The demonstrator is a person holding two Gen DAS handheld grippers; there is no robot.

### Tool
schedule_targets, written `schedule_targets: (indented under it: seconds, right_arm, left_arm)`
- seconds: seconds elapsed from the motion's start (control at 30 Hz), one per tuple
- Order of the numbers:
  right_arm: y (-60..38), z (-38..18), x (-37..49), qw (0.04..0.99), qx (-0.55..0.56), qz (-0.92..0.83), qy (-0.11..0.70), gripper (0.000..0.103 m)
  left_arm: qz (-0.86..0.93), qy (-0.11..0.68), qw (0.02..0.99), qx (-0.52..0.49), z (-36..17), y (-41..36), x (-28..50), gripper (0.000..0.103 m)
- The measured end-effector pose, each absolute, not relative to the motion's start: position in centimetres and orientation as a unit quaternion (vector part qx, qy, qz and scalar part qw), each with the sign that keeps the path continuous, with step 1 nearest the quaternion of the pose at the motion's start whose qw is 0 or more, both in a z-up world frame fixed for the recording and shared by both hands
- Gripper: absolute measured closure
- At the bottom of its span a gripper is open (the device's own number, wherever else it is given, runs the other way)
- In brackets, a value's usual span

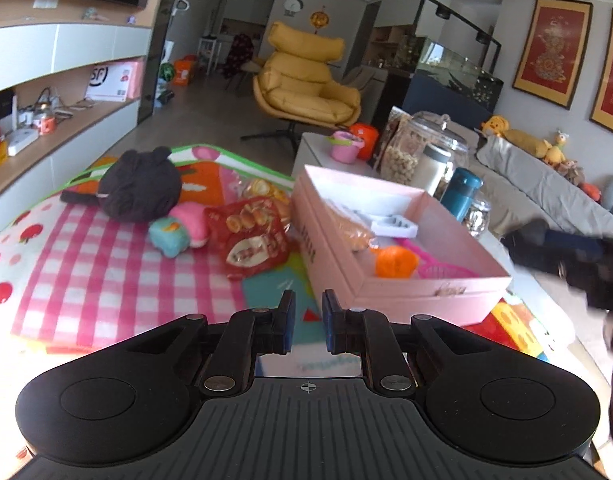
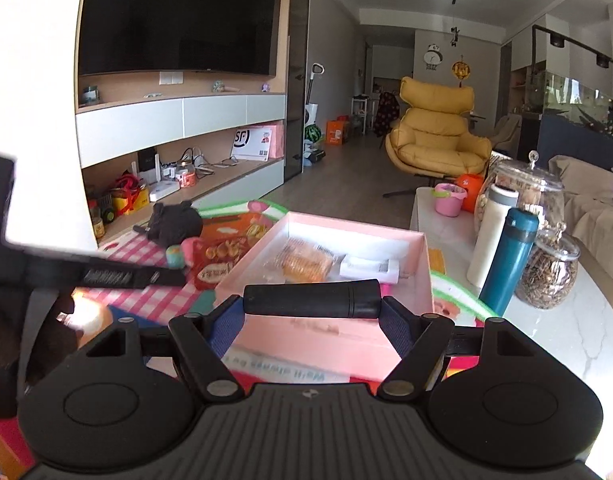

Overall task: Organize objects
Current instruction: 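Lower the orange toy into the pink box with the left gripper while the right gripper drops the handle in, then grasp the pink-headed teal toy figure with the left gripper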

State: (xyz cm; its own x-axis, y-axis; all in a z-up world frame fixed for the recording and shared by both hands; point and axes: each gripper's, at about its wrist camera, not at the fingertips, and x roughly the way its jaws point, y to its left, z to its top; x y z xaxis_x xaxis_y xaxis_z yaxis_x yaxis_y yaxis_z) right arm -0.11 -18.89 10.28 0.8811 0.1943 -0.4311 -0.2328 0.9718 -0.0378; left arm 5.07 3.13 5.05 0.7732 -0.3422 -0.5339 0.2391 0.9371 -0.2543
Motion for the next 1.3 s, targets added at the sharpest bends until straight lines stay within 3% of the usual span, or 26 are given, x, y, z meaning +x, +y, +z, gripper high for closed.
schedule_targets:
  seconds: [0.07,0.13,0.3,0.5,0.7,0.9,1.13,1.2,1.27,1.3]
  right_arm:
    - [-18.8,10.7,2.8,0.968,-0.033,0.110,0.222,0.028]
    - [-18.3,10.4,5.6,0.965,-0.024,0.106,0.239,0.017]
    - [-16.6,8.2,4.7,0.965,-0.058,0.110,0.230,0.010]
    - [-15.7,5.5,0.9,0.955,-0.082,0.139,0.250,0.007]
    - [-15.4,2.5,1.3,0.939,-0.070,0.164,0.295,0.006]
    - [-14.8,1.2,1.1,0.923,-0.077,0.215,0.310,0.004]
    - [-14.7,0.9,1.9,0.905,-0.068,0.242,0.343,0.000]
    - [-14.6,0.8,2.0,0.903,-0.069,0.246,0.346,0.000]
    - [-14.6,0.8,2.1,0.903,-0.066,0.244,0.348,0.000]
    - [-14.6,0.8,2.1,0.903,-0.065,0.243,0.349,0.000]
  left_arm:
    - [-0.150,0.309,0.937,-0.057,4.4,3.4,4.9,0.087]
    - [-0.134,0.302,0.944,-0.022,4.0,3.7,4.8,0.087]
    - [-0.114,0.300,0.947,-0.024,3.4,5.8,5.5,0.087]
    - [-0.105,0.285,0.953,-0.006,4.0,7.4,7.8,0.087]
    - [-0.131,0.244,0.956,0.095,5.3,6.7,11.7,0.087]
    - [-0.122,0.312,0.932,0.142,3.9,6.7,16.5,0.083]
    - [-0.149,0.335,0.923,0.119,4.1,7.2,17.3,0.084]
    - [-0.153,0.348,0.919,0.107,4.3,7.3,17.6,0.076]
    - [-0.163,0.364,0.912,0.099,4.0,7.3,17.7,0.054]
    - [-0.163,0.362,0.911,0.111,3.9,7.0,17.6,0.053]
